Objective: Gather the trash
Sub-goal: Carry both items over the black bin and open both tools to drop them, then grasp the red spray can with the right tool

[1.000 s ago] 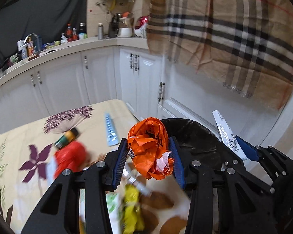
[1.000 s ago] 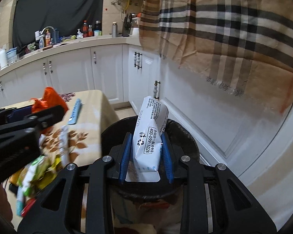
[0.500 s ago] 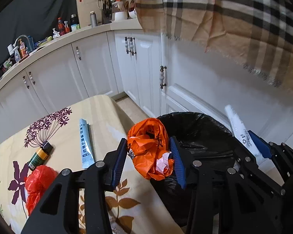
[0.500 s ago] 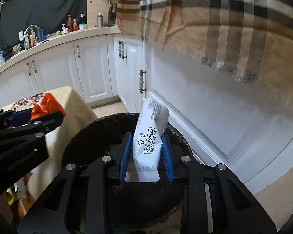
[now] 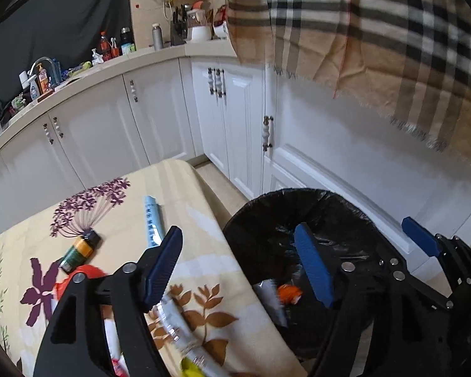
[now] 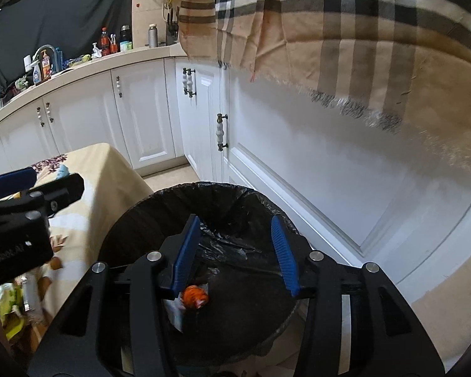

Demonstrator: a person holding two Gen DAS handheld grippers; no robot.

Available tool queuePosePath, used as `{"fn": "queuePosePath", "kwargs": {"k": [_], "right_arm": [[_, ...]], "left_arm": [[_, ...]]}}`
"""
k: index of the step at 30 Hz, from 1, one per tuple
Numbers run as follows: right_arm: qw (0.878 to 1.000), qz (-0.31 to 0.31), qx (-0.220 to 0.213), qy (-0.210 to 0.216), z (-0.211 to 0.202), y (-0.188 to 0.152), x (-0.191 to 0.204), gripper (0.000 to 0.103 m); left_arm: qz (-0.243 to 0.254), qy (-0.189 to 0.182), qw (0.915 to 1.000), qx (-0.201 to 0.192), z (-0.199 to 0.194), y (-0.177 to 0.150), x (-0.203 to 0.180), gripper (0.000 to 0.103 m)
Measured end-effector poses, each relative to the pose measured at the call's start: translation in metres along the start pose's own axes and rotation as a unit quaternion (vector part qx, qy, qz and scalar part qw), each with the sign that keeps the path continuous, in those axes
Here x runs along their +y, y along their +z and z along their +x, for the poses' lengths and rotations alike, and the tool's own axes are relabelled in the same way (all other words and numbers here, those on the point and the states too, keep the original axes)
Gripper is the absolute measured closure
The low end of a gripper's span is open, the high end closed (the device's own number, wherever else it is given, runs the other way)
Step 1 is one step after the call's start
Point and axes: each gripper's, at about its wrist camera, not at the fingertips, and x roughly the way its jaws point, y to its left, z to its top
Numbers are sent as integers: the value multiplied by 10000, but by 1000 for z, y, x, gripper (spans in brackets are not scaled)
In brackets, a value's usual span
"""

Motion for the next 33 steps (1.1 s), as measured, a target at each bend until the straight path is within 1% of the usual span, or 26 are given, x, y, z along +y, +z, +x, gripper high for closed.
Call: {"fn": "queuePosePath", "kwargs": {"k": [5,8,14,19,25,30,33], "right_arm": [[9999,-25,-78,76,-32,-3,10,56],[9998,-50,-97,149,-51,-10,18,56],[9990,-183,-116,404,-92,-29,41,56],[9976,-242,-23,653,-117,-48,67,56],[9940,-507,150,962,-132,-68,107,56],[9899,-717,320,1184,-140,-81,136,56],[9876,-848,459,1240,-141,-90,150,56]], "left_arm": [[-51,29,9999,-159,-31,-8,13,29],[-163,110,9996,-208,-52,-19,29,28],[-339,406,9981,-326,-87,-45,62,26],[-571,655,9959,-252,-110,-76,94,26],[-734,1083,9912,-185,-129,-111,128,25],[-926,1328,9868,-63,-137,-136,154,25],[-974,1453,9846,-8,-140,-148,165,25]]}}
